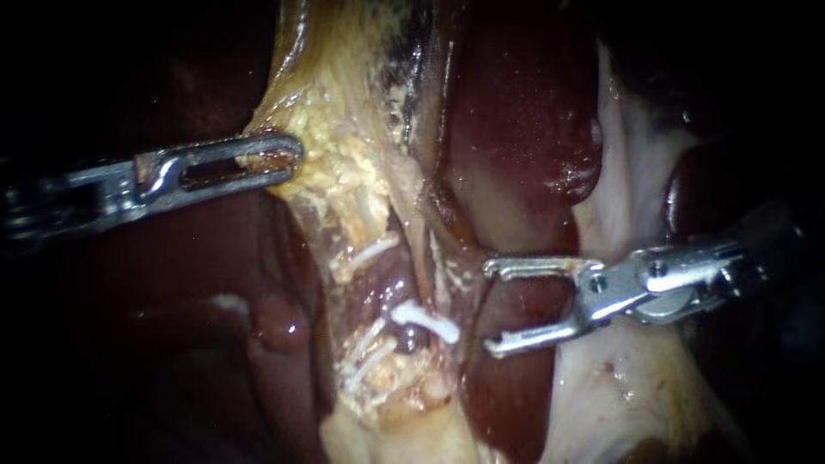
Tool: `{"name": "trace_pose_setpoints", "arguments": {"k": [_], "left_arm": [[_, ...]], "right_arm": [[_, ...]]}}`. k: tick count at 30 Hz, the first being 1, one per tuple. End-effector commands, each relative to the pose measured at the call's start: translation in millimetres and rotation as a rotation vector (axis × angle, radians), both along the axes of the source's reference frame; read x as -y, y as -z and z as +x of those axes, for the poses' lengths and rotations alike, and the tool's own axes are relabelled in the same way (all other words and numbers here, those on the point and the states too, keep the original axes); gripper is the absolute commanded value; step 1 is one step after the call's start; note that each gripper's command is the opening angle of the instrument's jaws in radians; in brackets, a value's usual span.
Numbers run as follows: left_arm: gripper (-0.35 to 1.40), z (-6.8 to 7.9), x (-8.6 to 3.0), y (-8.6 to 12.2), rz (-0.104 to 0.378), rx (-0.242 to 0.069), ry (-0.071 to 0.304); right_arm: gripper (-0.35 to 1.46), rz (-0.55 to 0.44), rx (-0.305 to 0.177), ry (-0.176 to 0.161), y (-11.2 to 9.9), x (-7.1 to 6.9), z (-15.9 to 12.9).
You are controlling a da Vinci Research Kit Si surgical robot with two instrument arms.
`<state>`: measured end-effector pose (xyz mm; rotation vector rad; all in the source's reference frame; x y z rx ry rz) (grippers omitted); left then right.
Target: Going back first clip right tube
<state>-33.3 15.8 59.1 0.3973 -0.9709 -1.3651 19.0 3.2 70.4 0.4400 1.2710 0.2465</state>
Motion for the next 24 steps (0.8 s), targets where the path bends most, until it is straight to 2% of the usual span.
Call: {"name": "trace_pose_setpoints", "arguments": {"k": [1,8,17,20,24], "left_arm": [[-0.35,0.0,0.0,0.0,0.000,0.000,0.000],[-0.35,0.0,0.0,0.0,0.000,0.000,0.000],[-0.35,0.1,0.1,-0.1,-0.001,0.000,0.000],[-0.35,0.0,0.1,-0.4,-0.002,0.000,0.000],[-0.35,-0.3,0.3,-1.3,-0.006,-0.002,0.001]], "right_arm": [[0.60,0.001,0.000,-0.003,0.1,0.0,0.1],[0.60,0.002,-0.014,-0.019,0.1,-0.1,0.3],[0.60,-0.095,-0.108,-0.053,4.3,-2.3,0.2],[0.60,-0.101,-0.117,-0.057,5.4,-2.6,0.2],[0.60,-0.101,-0.117,-0.057,5.4,-2.6,0.2]]}}
